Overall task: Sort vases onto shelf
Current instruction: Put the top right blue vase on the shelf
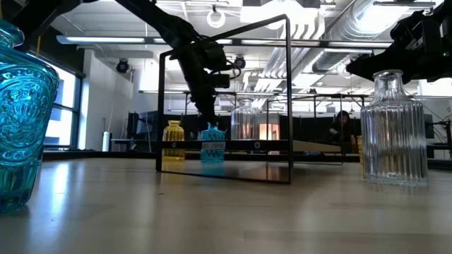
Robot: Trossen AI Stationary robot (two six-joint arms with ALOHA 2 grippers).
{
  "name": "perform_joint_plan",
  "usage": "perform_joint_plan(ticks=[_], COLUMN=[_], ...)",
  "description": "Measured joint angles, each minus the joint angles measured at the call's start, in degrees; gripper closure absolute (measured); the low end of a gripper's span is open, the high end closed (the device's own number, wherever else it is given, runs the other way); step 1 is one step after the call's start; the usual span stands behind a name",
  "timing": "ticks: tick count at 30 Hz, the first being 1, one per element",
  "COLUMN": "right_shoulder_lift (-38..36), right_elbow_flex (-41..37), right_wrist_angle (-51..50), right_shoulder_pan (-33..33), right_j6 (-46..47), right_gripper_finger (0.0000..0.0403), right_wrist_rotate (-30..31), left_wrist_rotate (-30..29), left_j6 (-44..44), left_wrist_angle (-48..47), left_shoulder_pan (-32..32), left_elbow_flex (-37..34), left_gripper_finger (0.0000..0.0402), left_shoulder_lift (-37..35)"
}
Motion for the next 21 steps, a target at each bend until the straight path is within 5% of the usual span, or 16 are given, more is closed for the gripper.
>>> perform_joint_plan(ticks=[5, 21], right_shoulder_lift=[0.0, 0.0], right_elbow_flex=[0.0, 0.0], right_wrist_angle=[0.0, 0.0], right_shoulder_pan=[0.0, 0.0], right_j6=[0.0, 0.0], right_gripper_finger=[0.0402, 0.0402], right_wrist_rotate=[0.0, 0.0], left_wrist_rotate=[0.2, 0.2], left_j6=[-0.5, -2.7], left_wrist_angle=[-0.2, -7.3], left_shoulder_pan=[0.0, -0.4], left_elbow_flex=[0.0, 3.0], left_gripper_finger=[0.0387, 0.0393], left_shoulder_lift=[0.0, 0.3])
